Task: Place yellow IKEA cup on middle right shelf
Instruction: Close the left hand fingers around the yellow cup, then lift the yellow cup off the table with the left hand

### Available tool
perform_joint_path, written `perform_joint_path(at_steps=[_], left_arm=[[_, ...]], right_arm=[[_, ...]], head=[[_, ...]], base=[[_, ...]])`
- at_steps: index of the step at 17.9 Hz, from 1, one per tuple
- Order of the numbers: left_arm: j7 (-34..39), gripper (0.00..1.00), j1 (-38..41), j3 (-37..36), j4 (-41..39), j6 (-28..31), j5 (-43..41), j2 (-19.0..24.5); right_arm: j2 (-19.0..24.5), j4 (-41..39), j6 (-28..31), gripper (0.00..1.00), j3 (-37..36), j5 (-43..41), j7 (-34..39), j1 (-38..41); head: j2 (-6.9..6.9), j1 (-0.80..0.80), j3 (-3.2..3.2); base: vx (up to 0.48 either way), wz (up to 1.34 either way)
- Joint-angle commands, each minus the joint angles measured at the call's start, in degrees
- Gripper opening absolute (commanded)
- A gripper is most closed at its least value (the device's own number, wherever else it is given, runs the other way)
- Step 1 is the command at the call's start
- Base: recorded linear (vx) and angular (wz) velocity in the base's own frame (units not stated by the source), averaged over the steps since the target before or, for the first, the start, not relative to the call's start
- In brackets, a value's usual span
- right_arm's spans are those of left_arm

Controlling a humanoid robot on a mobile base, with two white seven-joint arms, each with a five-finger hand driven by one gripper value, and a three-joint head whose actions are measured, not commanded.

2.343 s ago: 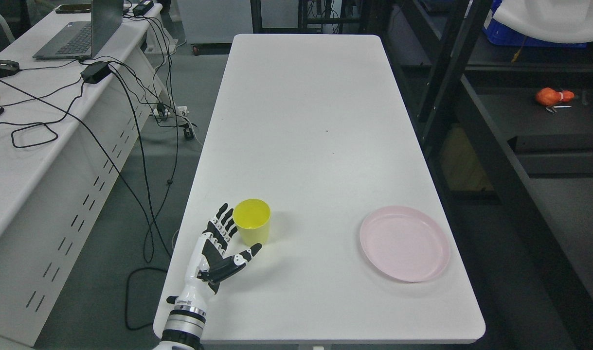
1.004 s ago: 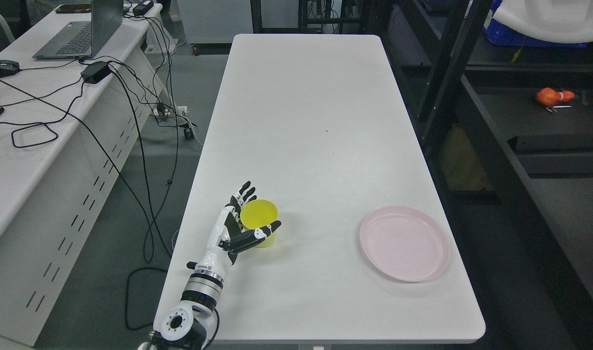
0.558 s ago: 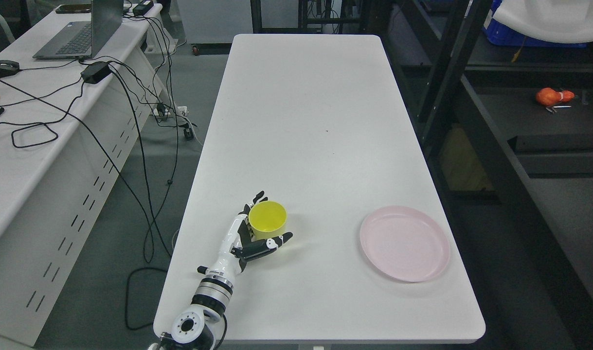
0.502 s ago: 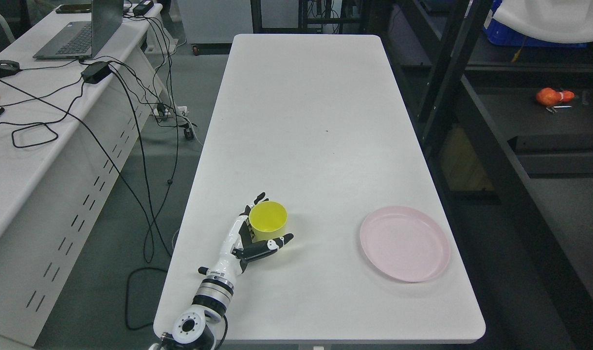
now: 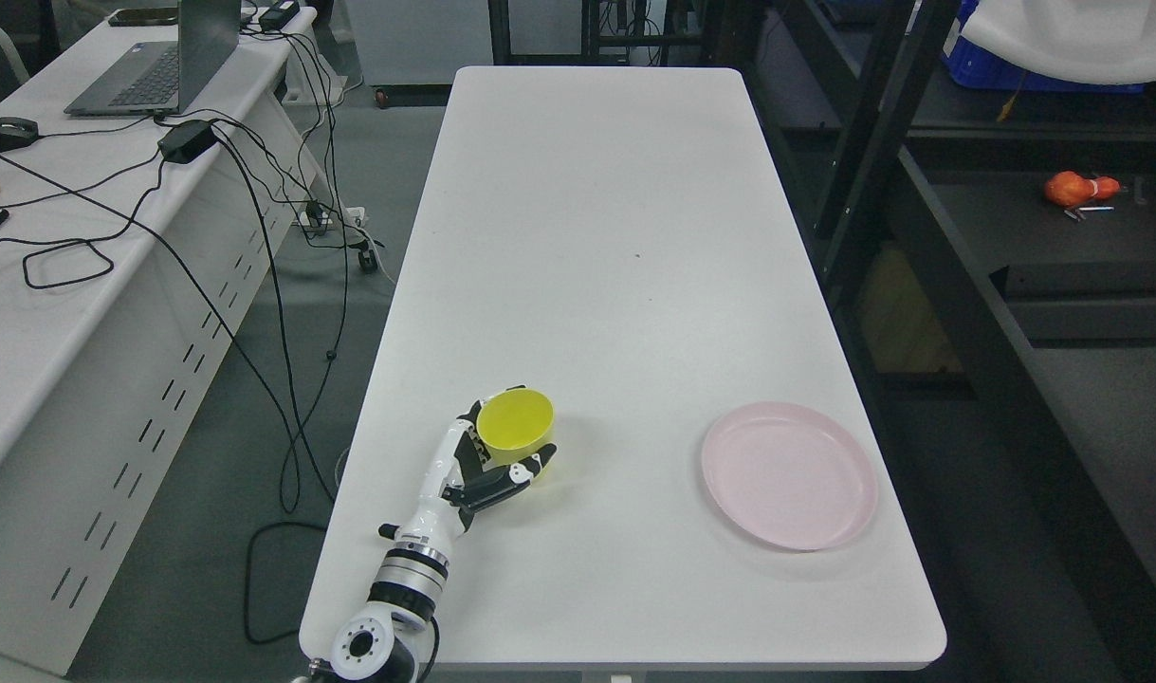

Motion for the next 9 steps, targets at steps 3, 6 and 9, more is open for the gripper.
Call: perform_joint_path(at_steps=[3,6,9], left_arm=[[0.01,0.00,6.56,4.39,-11.66,-7.15,3.80,1.01],[-0.08,0.01,12.27,4.84,-21.96,-10.38,3.80,1.01],[-2.79,0.01,17.73,3.43,-23.22,-16.10,3.80,1.01]], right_arm=[[-1.00,0.01,0.05,0.99,0.97,-1.41,0.04,0.79],[-1.00,0.00,0.05,0.99,0.97,-1.41,0.04,0.79],[-1.00,0.01,0.05,0.99,0.97,-1.41,0.04,0.79]], head=[[0.00,0.00,0.00],[0.00,0.00,0.00],[0.00,0.00,0.00]], base=[[0.000,0.00],[0.000,0.00],[0.000,0.00]])
